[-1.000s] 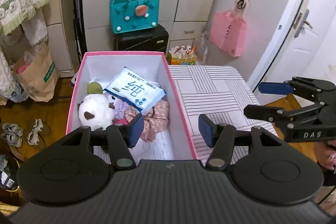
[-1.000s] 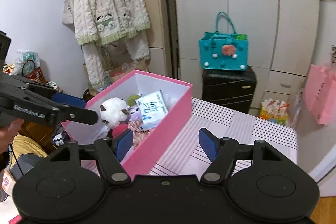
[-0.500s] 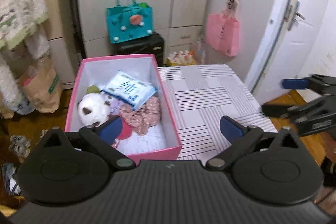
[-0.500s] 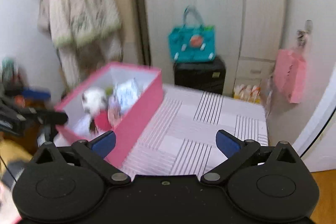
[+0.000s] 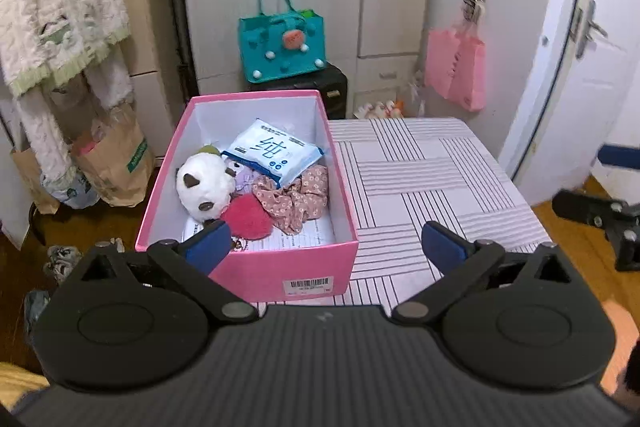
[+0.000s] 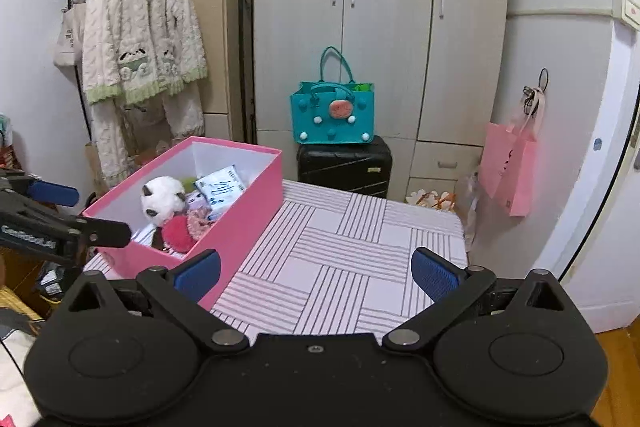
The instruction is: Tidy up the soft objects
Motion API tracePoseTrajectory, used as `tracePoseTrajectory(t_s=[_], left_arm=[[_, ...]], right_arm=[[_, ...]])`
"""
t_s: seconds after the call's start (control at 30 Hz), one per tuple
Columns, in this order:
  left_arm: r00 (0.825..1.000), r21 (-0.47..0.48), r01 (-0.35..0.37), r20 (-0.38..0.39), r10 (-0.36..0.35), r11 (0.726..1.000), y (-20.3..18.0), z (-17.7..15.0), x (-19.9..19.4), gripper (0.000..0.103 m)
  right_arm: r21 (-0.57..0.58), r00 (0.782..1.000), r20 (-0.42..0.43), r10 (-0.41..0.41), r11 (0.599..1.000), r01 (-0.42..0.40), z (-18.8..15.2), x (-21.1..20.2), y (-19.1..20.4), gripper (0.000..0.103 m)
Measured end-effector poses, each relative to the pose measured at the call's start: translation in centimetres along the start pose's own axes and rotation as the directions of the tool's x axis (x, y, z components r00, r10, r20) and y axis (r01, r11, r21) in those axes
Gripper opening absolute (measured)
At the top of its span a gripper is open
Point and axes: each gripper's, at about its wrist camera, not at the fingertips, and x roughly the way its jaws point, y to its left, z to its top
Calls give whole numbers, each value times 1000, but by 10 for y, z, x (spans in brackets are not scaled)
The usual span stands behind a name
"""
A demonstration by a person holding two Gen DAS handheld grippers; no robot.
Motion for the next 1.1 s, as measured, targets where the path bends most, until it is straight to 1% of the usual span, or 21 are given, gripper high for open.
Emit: tracePoseTrajectory(t_s=[0.1,0.23,0.37,0.47,0.57,0.67,0.87,0.97,1.1], left_arm=[[1000,4,-25,3,25,1000,-5,-6,-2,103],[999,0,-51,16,51,999,-10,-11,-7,103],[998,-23,-55,-5,55,998,-11,-15,-6,103],[997,-27,-68,-23,68,997,-11,-18,-5,103],[996,4,-82,-32,82,997,-15,-20,-3,103],[995,17,-98,-15,98,995,-19,-23,-5,103],[994,1,-105,28,105,994,-22,-27,-11,103],[992,-4,-111,59,111,994,-24,-29,-14,103],[991,-26,-106,78,108,994,-23,-33,-15,103]], right_arm=[[-4,1000,-9,3,1000,-3,-4,0,3,103],[-23,999,-7,-47,999,47,-10,1,9,103],[-32,995,-12,-97,995,97,-15,1,13,103],[-26,995,-11,-103,994,102,-16,-3,12,103],[-20,994,1,-105,994,105,-17,-6,11,103],[-15,995,5,-101,995,102,-19,-8,11,103],[13,995,9,-97,995,97,-26,-10,8,103],[9,994,33,-102,995,102,-29,-13,9,103],[26,994,52,-96,995,95,-33,-15,6,103]])
